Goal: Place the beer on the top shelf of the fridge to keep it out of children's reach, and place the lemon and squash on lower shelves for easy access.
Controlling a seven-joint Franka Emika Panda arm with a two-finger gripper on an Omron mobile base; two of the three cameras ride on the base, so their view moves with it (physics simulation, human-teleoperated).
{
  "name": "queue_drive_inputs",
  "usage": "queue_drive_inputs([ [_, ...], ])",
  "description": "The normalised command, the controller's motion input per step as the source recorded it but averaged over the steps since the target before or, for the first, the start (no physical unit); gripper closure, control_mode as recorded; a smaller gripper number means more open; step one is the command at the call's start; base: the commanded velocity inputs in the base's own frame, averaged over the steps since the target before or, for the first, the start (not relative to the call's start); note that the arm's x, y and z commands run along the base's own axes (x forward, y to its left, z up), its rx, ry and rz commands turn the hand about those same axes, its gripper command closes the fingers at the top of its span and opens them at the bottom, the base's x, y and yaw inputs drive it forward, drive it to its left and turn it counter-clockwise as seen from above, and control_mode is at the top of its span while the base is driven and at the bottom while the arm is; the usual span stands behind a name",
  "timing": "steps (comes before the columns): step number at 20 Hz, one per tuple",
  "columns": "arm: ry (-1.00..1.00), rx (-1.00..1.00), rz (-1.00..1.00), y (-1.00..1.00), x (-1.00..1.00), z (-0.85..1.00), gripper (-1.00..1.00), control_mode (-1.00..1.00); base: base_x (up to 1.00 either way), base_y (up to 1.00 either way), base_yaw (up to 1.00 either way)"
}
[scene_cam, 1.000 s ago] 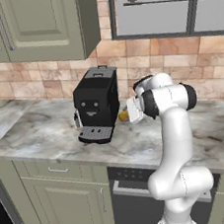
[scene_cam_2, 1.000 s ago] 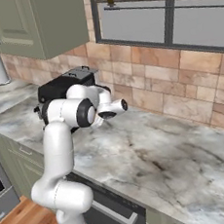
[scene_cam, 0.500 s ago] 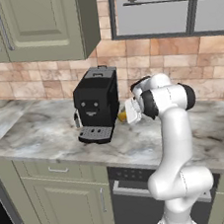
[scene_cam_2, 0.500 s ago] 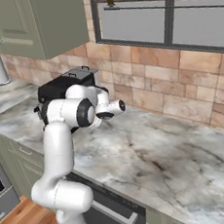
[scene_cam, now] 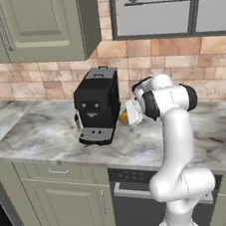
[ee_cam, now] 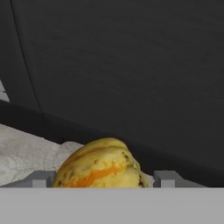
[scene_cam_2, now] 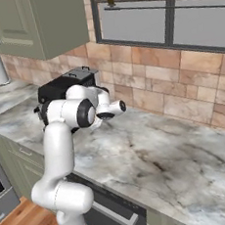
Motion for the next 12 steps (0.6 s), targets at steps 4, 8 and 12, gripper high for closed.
queue_drive_inputs([
  [4,0.0,0.0,0.0,-0.01,-0.59,0.07,1.0,-1.0,0.0,0.0,0.0],
  [8,0.0,0.0,0.0,-0.23,-0.98,0.69,1.0,-1.0,0.0,0.0,0.0],
  [12,0.01,-0.02,0.0,-0.18,-0.97,0.98,1.0,-1.0,0.0,0.0,0.0],
])
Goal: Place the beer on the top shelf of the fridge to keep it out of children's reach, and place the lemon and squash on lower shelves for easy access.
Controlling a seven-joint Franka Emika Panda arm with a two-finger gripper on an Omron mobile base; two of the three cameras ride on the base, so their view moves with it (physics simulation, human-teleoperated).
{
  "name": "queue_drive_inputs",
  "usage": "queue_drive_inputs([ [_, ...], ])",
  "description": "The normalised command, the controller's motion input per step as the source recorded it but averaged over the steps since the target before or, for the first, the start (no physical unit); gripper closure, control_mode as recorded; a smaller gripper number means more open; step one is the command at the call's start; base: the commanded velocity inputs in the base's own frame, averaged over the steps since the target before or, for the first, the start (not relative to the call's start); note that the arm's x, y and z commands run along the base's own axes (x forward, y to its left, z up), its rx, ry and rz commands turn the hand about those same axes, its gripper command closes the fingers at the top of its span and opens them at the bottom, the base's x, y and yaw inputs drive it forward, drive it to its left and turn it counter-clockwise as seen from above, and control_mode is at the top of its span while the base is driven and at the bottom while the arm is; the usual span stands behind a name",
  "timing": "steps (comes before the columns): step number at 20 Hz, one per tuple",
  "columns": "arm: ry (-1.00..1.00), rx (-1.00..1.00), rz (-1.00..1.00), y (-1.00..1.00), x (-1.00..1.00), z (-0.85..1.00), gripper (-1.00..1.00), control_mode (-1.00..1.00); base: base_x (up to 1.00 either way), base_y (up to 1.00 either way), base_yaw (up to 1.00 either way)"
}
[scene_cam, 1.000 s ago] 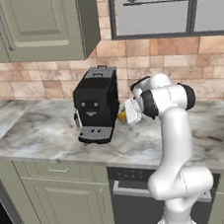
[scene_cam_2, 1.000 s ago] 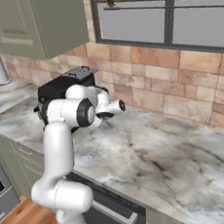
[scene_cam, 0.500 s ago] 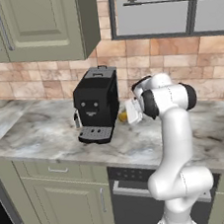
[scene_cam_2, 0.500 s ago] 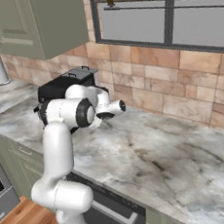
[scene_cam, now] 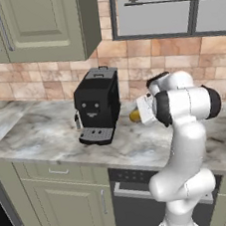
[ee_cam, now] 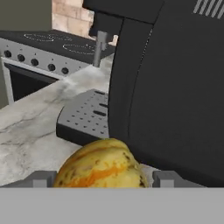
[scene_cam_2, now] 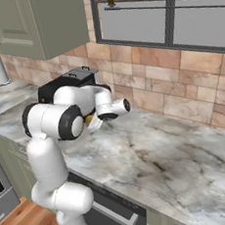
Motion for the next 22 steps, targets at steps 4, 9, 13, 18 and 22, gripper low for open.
queue_drive_inputs([
  [4,0.02,-0.08,0.0,-0.08,-1.0,0.9,1.0,-1.0,0.0,0.0,0.0],
  [9,0.08,-0.08,-0.16,-0.11,-1.0,0.8,1.0,-1.0,0.0,0.0,0.0],
  [13,0.07,-0.08,-0.34,-0.1,-1.0,0.53,1.0,-1.0,0.0,0.0,0.0],
  [18,0.01,-0.07,-0.41,-0.01,-0.95,0.55,1.0,-1.0,0.0,0.0,0.0],
  [22,0.11,-0.08,-0.25,-0.12,-0.63,0.93,1.0,-1.0,0.0,0.0,0.0],
])
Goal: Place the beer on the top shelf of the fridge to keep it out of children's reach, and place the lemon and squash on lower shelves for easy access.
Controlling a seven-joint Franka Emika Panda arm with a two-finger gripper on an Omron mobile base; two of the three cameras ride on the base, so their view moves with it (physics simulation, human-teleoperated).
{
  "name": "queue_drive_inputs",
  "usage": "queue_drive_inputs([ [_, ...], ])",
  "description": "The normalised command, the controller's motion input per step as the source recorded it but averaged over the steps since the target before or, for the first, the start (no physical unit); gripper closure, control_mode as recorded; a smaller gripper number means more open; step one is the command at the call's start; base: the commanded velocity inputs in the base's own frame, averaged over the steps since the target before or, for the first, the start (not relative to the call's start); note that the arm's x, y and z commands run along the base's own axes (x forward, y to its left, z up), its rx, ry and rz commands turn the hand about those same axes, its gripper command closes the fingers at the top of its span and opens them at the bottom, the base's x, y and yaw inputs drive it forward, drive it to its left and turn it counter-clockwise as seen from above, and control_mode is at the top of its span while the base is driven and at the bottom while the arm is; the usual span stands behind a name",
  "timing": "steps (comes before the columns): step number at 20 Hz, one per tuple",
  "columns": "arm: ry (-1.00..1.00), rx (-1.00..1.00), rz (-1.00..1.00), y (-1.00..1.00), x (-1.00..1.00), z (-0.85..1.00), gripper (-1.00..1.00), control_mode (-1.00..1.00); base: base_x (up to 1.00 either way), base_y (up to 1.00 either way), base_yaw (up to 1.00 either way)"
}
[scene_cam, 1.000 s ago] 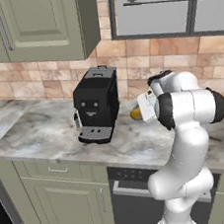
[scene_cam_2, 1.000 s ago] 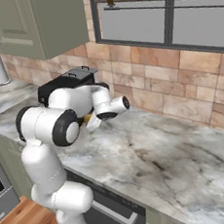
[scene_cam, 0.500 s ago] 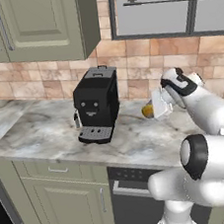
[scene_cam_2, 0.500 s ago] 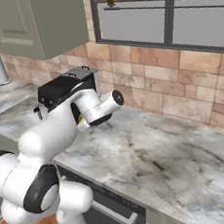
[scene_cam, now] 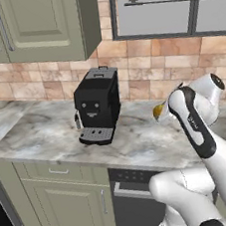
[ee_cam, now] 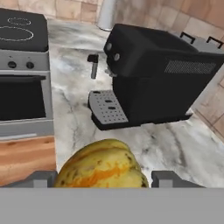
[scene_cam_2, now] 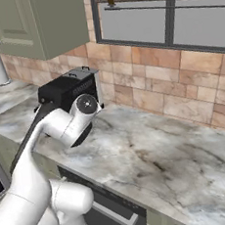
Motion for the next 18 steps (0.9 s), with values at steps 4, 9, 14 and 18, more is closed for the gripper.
queue_drive_inputs([
  [4,0.2,-0.12,-0.16,-0.11,-0.72,0.68,1.0,-1.0,0.0,0.0,0.0],
  [9,0.18,-0.17,-0.15,-0.04,-0.85,0.2,1.0,-1.0,0.0,0.0,0.0],
  [14,0.24,-0.19,-0.19,-0.01,-0.52,0.38,1.0,-1.0,0.0,0.0,0.0],
  [18,0.29,-0.21,-0.2,0.0,-0.4,0.43,1.0,-1.0,0.0,0.0,0.0],
])
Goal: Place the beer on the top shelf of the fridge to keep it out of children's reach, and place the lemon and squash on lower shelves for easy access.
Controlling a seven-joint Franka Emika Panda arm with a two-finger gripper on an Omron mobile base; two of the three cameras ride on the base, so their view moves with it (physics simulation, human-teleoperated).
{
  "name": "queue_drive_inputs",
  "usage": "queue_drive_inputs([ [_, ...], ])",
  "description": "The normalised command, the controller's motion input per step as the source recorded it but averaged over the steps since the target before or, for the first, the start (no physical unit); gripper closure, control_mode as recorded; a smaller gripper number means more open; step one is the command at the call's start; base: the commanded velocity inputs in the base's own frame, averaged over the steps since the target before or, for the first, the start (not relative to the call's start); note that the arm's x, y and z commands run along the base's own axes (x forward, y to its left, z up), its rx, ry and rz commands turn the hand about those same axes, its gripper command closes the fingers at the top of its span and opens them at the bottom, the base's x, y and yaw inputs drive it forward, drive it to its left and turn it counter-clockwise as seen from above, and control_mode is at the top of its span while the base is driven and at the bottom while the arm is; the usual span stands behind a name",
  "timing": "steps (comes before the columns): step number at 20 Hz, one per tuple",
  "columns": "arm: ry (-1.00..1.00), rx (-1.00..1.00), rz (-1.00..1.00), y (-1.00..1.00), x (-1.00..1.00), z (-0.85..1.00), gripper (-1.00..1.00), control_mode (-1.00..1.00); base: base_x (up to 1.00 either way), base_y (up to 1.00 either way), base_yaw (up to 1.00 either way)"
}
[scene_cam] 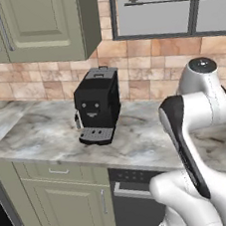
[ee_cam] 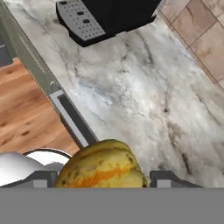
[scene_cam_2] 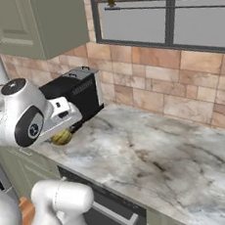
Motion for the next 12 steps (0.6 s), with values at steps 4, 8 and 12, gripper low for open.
queue_drive_inputs([
  [4,0.19,-0.16,-0.15,0.0,-0.33,0.24,1.0,1.0,-0.12,0.0,-0.05],
  [8,0.0,0.0,0.0,0.0,0.0,0.0,1.0,1.0,-0.65,0.0,-0.11],
  [12,0.0,0.0,0.0,0.0,0.0,0.0,1.0,1.0,-0.92,-0.03,0.02],
])
